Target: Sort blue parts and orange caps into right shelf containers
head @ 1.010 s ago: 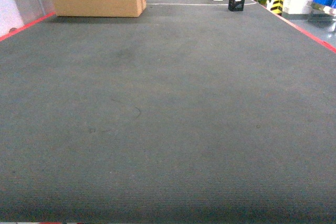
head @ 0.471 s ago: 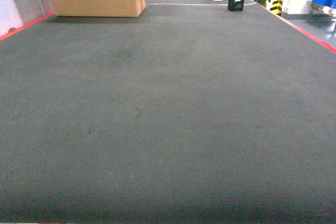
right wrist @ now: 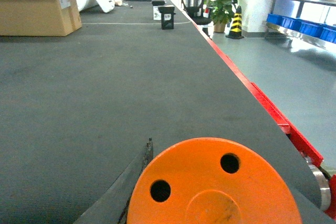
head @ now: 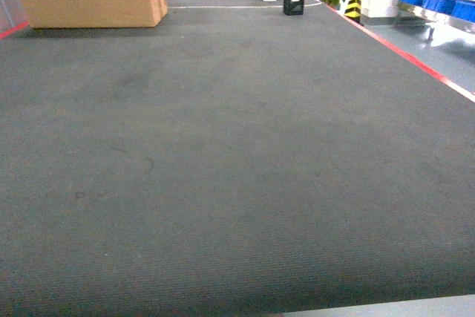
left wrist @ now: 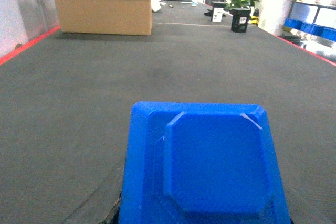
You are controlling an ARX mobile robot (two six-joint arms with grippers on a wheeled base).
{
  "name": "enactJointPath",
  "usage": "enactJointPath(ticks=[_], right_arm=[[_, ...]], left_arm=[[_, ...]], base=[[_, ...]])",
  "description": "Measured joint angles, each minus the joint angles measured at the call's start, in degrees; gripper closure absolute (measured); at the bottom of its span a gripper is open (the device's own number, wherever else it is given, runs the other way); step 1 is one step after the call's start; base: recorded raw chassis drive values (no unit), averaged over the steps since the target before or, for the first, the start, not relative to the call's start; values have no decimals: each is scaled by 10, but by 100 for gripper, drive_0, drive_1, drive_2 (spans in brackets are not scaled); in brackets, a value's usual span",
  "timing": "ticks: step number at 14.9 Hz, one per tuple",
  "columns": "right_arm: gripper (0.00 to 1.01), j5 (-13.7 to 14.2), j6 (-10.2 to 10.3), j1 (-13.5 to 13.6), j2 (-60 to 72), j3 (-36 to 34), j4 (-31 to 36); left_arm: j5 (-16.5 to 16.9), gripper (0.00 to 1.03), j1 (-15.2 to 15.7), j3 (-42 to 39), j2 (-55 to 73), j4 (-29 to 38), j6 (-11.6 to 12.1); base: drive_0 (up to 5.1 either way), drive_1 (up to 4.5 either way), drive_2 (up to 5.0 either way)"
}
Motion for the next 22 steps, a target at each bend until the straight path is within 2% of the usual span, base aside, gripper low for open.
enactJointPath(ticks=[22], right_arm=[[57,0,0,0,0,0,0]], left_arm=[[0,60,0,0,0,0,0]], base=[[-157,-157,-157]])
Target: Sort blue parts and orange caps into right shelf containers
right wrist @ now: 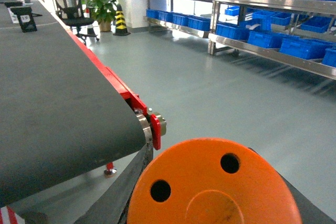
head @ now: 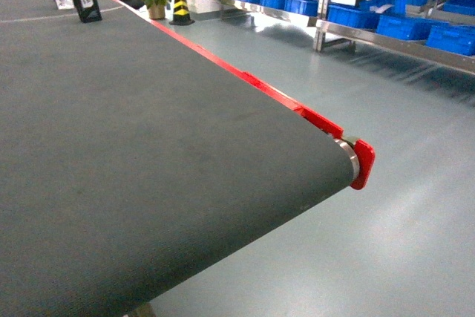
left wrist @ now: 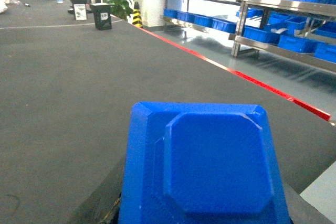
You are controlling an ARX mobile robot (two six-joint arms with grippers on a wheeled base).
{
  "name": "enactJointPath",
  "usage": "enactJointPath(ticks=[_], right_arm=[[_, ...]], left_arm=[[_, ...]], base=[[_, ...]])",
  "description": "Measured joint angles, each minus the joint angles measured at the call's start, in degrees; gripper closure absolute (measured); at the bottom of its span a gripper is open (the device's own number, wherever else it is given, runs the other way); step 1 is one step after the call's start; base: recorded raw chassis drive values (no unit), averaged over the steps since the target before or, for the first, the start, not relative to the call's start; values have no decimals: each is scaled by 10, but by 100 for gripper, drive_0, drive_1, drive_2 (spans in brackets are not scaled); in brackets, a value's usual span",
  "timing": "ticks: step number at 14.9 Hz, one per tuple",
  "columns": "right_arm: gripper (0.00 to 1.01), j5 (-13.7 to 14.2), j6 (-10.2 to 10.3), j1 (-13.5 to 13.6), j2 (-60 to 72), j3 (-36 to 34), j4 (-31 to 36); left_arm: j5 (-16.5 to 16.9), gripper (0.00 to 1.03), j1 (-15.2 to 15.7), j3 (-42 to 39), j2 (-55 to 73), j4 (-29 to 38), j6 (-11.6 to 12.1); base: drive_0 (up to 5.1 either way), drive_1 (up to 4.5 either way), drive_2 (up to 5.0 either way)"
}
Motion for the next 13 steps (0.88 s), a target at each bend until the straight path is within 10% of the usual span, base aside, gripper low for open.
enactJointPath(ticks=[13], right_arm=[[57,0,0,0,0,0,0]], left_arm=[[0,60,0,0,0,0,0]], base=[[-157,-157,-157]])
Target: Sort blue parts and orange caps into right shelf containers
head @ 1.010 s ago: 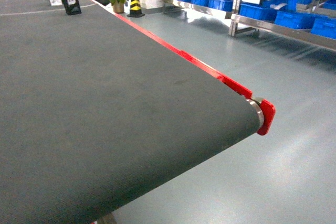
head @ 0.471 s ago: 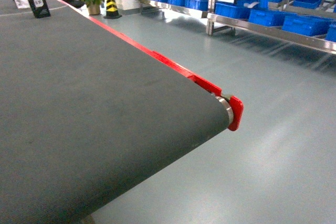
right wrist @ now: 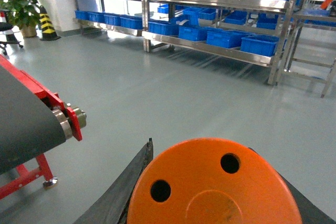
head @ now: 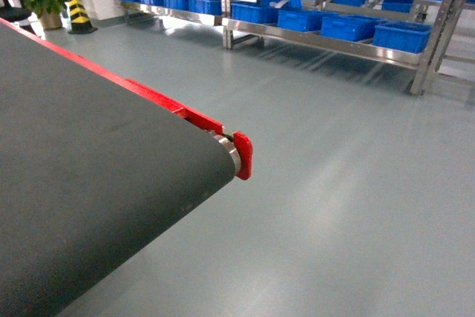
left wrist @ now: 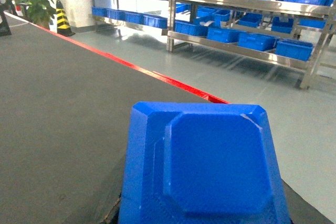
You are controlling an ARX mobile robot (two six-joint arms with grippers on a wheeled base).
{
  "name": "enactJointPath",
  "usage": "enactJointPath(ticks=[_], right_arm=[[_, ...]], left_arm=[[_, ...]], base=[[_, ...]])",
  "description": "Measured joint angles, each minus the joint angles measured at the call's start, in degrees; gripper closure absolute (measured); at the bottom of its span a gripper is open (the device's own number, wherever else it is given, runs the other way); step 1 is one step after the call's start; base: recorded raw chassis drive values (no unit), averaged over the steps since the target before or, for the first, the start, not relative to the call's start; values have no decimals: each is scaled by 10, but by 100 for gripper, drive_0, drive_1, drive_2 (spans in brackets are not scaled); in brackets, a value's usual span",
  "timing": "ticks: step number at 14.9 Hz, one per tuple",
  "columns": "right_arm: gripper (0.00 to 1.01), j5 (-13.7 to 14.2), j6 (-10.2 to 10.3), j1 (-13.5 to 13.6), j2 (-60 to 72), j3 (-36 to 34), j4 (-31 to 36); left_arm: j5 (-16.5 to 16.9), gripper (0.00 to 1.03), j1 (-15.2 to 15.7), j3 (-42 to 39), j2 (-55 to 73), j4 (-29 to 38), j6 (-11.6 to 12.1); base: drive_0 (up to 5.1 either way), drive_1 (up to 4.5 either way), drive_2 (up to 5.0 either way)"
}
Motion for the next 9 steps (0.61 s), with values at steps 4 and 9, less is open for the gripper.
enactJointPath(ticks=[4,9], right_arm=[[57,0,0,0,0,0,0],[57,0,0,0,0,0,0]], left_arm=[[0,60,0,0,0,0,0],[0,60,0,0,0,0,0]], base=[[-164,-164,-164],[-156,-156,-156]])
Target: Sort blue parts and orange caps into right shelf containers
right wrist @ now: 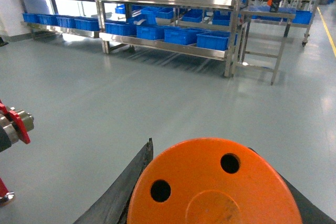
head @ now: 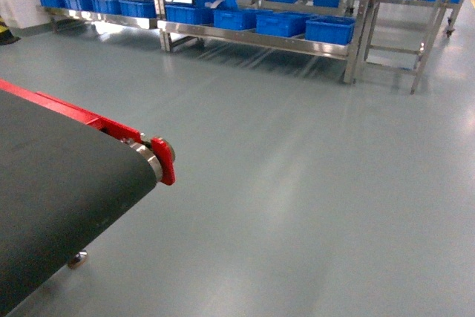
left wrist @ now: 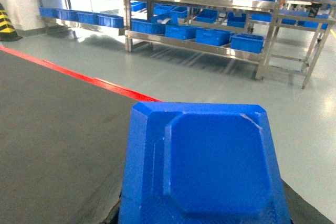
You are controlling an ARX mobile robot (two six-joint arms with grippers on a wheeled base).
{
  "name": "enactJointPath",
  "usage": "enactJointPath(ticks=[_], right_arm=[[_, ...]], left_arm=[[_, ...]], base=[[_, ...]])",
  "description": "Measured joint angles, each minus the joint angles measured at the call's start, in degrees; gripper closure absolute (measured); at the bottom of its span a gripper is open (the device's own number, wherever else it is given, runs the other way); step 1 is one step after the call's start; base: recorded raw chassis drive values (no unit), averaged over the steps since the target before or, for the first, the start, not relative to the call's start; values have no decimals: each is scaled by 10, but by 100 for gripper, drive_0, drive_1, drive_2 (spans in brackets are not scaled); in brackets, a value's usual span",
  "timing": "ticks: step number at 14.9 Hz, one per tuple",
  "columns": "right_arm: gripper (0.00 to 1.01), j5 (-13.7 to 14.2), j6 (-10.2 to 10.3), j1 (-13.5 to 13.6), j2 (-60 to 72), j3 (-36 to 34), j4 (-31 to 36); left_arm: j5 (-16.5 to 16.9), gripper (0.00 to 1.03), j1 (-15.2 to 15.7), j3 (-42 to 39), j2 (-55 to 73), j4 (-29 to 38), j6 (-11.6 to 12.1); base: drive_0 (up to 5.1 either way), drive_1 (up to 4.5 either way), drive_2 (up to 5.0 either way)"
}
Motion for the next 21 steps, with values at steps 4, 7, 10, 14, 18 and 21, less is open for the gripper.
enactJointPath(ticks=[4,7,10,14,18,21], right_arm=[[57,0,0,0,0,0,0],[57,0,0,0,0,0,0],[57,0,0,0,0,0,0],[57,0,0,0,0,0,0],[57,0,0,0,0,0,0],[57,0,0,0,0,0,0]], left_arm=[[0,60,0,0,0,0,0],[0,60,0,0,0,0,0],[0,60,0,0,0,0,0],[0,60,0,0,0,0,0],[0,60,0,0,0,0,0],[0,60,0,0,0,0,0]], base=[[-163,-163,-163],[-152,-152,-152],[-156,-156,-156],[-157,-157,-157],[-157,-157,-157],[-160,-160,-160]])
